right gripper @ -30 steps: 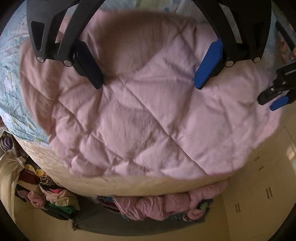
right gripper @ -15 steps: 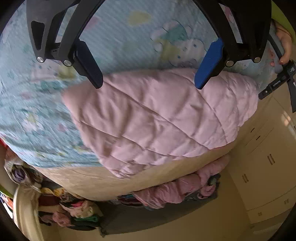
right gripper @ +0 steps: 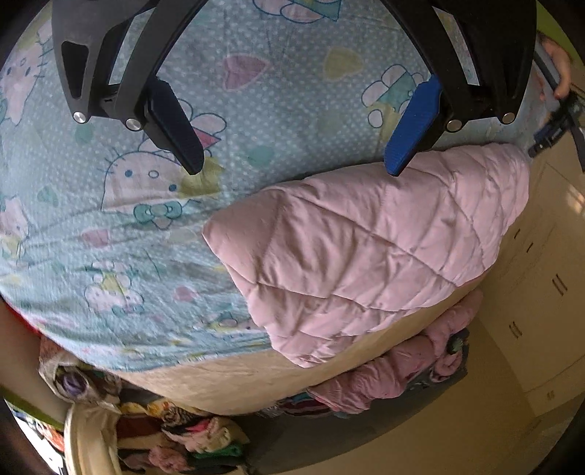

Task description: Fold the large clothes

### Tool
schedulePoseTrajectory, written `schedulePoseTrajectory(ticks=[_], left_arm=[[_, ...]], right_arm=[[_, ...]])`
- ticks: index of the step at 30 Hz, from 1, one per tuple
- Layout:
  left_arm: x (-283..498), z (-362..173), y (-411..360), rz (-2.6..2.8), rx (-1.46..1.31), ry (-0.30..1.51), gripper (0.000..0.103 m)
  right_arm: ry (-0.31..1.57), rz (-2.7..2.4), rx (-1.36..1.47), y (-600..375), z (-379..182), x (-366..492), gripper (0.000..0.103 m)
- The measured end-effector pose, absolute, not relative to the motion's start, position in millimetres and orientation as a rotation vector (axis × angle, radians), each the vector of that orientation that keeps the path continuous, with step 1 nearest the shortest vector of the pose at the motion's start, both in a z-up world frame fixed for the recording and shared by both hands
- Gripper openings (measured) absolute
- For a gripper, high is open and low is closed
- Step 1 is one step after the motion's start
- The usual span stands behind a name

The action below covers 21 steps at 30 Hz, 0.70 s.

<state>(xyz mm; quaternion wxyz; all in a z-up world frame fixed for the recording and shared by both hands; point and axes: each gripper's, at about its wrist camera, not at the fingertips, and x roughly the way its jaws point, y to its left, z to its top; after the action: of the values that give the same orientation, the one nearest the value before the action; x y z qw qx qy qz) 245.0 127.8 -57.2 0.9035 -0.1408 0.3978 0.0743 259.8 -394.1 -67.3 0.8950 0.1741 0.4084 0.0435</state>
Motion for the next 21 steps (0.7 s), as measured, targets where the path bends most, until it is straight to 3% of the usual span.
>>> schedulePoseTrajectory(ticks=[9, 16, 21], left_arm=[[249.9, -70.9, 145.5, 0.11, -0.436, 0.842, 0.094], [263.8, -94.4, 157.8, -0.087, -0.777, 0.849, 0.093], [282.6, -109.2, 164.4, -0.087, -0.858, 0.858, 0.093]], right_arm=[[0.895, 0.101, 0.476, -396.9, -83.8, 271.7, 0.099], [0.915, 0.133, 0.575, -397.7, -91.4, 283.6, 0.099], [0.956, 0.153, 0.67, -399.7, -104.6, 295.1, 0.099]])
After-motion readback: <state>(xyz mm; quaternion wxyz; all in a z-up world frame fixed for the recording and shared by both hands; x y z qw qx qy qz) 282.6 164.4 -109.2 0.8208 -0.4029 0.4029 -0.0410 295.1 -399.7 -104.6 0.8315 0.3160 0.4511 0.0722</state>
